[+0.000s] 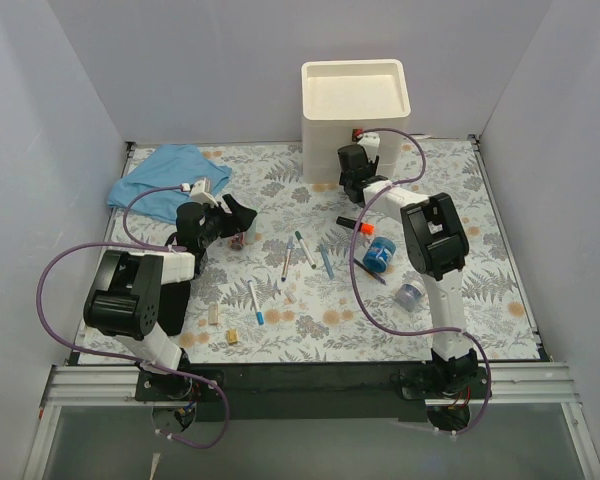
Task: Sort the stationery into containers
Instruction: Open the drawer in the storage box.
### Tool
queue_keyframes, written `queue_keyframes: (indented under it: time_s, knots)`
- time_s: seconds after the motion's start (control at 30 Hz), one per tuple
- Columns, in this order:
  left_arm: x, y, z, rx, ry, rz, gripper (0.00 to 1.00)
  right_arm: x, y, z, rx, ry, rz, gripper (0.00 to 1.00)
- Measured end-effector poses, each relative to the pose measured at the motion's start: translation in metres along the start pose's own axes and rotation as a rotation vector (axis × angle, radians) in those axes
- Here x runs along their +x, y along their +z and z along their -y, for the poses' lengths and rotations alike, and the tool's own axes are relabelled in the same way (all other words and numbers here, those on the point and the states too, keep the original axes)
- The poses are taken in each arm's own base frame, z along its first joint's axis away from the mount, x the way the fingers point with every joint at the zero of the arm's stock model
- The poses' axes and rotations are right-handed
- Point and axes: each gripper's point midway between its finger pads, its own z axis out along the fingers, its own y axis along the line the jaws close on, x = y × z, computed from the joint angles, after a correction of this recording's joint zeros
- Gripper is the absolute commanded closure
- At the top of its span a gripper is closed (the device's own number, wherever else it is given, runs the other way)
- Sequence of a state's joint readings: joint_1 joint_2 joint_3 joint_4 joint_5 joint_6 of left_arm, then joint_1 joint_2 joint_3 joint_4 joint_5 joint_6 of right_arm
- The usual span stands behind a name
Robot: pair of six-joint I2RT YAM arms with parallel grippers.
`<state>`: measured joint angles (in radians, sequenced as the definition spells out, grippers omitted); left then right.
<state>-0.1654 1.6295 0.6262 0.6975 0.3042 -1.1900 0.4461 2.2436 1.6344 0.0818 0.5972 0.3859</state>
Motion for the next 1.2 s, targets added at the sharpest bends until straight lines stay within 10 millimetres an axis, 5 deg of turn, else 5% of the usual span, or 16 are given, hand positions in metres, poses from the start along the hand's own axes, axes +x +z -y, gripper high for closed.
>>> queue_keyframes:
  time_s: [0.87, 1.2]
  knots:
    - [-0.005, 0.001, 0.005, 0.026, 0.002, 0.021, 0.32, 0.008, 0.008, -0.017, -0.003, 0.011, 0.018, 0.56]
    - [0.000, -0.001, 0.004, 0.024, -0.001, 0.011, 0.32, 0.008, 0.007, -0.019, -0.008, 0.012, 0.018, 0.50]
